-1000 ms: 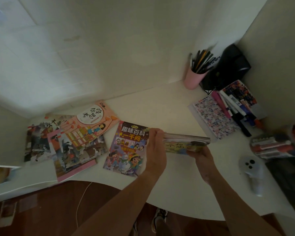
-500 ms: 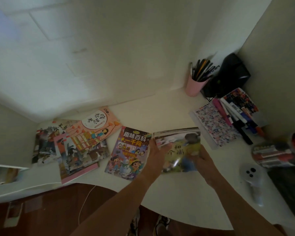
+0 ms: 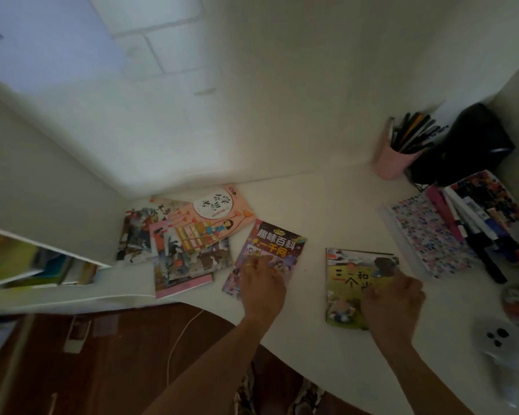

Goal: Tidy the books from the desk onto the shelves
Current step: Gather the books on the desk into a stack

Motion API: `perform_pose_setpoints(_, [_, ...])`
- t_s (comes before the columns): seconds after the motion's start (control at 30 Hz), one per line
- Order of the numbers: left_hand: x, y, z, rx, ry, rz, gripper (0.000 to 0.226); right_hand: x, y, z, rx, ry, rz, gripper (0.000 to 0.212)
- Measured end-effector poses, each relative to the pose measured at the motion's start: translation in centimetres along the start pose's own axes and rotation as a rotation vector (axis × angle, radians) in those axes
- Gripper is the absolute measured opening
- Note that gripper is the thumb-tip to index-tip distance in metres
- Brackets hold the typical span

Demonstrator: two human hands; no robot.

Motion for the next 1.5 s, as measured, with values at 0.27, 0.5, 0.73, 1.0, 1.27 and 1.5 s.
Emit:
perform_pose_setpoints(0.27, [1.5, -7.1, -3.1, -0.051, -0.034, -0.083, 0.045, -7.6, -13.3, 6.5, 0.387, -0.455, 0.036, 0.055])
perform_pose_setpoints(0.5, [2.0, -5.5, -5.8, -0.747, -0.413, -0.141, 0.015, -8.1, -13.9, 5.6, 0.577, -0.443, 0.231, 0.046])
perform_pose_setpoints(0.73, [10.2, -5.2, -14.7, -0.535, -0.174, 0.106, 0.020, -9.3, -21.4, 5.9, 1.246, -0.598, 0.375, 0.010])
perform_pose_setpoints(1.0, [18.9, -11.6, -17.1, 0.286, -0.062, 0.176, 0.061, -8.0, -27.9, 10.5, 1.099, -0.536, 0.407, 0.029])
perform_pose_setpoints(1.27, [17.9, -11.7, -14.6, -0.408, -0.262, 0.149, 0.043, -7.1, -28.8, 10.8, 0.991, -0.505, 0.335, 0.013])
perform_pose_setpoints(1.5, [11.8, -8.3, -14.2, -0.774, -0.611, 0.193, 0.034, -4.1, -25.7, 6.9, 1.248, -0.390, 0.226, 0.038])
Point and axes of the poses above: each hand's wrist, its own x-axis towards the middle knuckle, its own z-axis out of the palm, y = z × x, the point moved 6 cm from there along x, towards the middle knuckle, and after that the axes turned 11 degrees about -x, right-handed, at the moved point
